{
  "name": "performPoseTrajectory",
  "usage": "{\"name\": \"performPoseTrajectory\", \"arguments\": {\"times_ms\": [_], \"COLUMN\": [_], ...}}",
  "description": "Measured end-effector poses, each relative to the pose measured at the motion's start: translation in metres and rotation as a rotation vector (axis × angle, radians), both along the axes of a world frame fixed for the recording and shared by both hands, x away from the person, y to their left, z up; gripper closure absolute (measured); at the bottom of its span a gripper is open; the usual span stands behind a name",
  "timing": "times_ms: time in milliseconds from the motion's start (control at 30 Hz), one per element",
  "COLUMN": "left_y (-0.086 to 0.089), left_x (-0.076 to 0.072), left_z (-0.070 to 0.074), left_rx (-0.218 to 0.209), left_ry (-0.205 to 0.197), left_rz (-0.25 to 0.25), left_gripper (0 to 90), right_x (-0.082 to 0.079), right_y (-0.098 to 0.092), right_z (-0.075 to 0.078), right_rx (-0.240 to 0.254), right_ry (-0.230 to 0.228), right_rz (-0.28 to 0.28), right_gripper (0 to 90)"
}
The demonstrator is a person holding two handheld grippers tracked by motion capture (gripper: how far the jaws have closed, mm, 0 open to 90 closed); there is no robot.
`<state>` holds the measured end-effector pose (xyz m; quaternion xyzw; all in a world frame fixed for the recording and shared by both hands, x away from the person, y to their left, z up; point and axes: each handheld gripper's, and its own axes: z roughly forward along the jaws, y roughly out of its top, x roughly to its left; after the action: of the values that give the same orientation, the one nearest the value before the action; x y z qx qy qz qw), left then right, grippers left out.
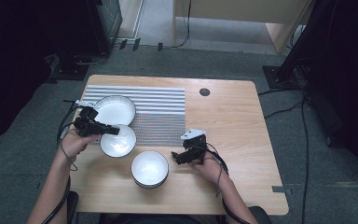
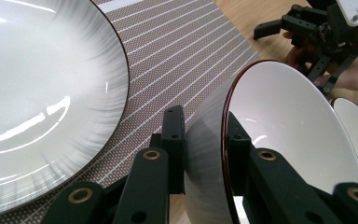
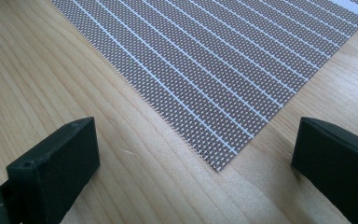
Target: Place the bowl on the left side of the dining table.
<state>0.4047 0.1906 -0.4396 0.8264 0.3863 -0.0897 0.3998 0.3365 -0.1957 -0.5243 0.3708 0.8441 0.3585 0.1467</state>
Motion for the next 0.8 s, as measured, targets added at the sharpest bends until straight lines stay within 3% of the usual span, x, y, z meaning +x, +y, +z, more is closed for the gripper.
{"name": "performPoseTrajectory", "arguments": {"times_ms": [800], "left_y": [0.005], "left_x": [0.017], "left_z": [-0.008], "left_rx": [0.013], "left_ry": [0.004], "left_rz": [0.043], "left_gripper": [77.1], "right_x": [-0.002], "right_y": [-0.001], "right_z": [0.0], "right_rx": [0.0], "right_ry": [0.002], "right_rz": [-0.005], "right_gripper": [0.1]}}
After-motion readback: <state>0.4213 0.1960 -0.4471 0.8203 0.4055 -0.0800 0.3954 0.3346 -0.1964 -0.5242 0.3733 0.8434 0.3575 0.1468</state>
